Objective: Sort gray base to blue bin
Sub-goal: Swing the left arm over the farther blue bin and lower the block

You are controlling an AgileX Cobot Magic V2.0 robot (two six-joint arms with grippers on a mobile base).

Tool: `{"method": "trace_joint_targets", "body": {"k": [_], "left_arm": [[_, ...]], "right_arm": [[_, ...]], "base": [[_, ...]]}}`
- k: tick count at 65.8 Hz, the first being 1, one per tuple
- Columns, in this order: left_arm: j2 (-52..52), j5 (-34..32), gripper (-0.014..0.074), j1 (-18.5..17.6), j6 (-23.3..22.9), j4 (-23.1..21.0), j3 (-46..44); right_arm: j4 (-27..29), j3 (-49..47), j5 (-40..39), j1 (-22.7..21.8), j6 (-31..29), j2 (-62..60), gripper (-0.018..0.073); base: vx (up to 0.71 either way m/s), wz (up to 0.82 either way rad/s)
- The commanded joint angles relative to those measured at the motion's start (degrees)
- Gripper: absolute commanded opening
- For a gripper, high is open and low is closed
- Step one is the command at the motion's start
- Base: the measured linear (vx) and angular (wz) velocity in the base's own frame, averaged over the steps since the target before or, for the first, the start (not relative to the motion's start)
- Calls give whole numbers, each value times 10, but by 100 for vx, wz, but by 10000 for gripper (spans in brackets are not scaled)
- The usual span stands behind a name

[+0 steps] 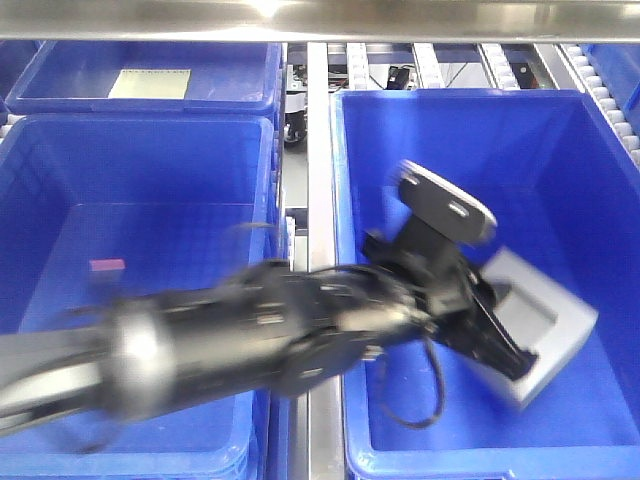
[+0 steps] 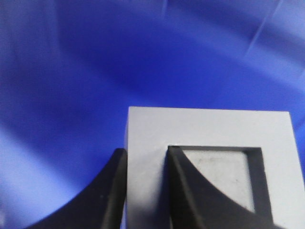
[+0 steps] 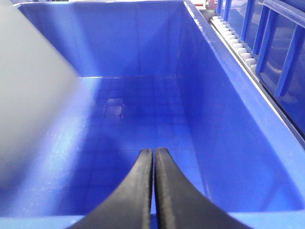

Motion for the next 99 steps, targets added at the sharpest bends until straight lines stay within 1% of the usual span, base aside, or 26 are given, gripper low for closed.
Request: {"method": "trace_joint_targets", "body": {"k": [1, 5, 25, 34, 48, 65, 77, 84, 89, 95, 99], "left_arm": [[2, 10, 4, -2, -8, 4, -56], [16, 28, 4, -2, -8, 3, -66], [51, 61, 6, -2, -8, 3, -66], [57, 76, 33, -2, -7, 3, -66], [58, 100, 133, -2, -7, 3, -66], [58, 102, 274, -2, -8, 2, -66], [57, 102, 328, -2, -8, 2, -66], [51, 109, 325, -2, -9, -3, -66], [42, 120, 303, -7, -9, -3, -64], [21, 112, 218, -15, -2, 3, -52], [1, 96, 127, -20, -1, 3, -36]], "right_arm": [[-3, 1, -33, 0, -7, 10, -5], [-3, 1, -33, 0, -7, 10, -5], [-3, 1, -33, 0, -7, 10, -5], [-3, 1, -33, 0, -7, 10, -5], [-3, 1, -33, 0, -7, 10, -5], [-3, 1, -33, 0, -7, 10, -5], [-3, 1, -33, 0, -7, 10, -5], [-3, 1, -33, 0, -7, 10, -5], [-3, 1, -33, 0, -7, 10, -5], [-3, 1, -33, 0, -7, 10, -5], [-3, 1, -33, 0, -7, 10, -5]], "base": [[0, 0], [0, 0], [0, 0], [0, 0], [0, 0], [0, 0], [0, 0], [0, 0], [0, 0], [0, 0], [0, 0]]}}
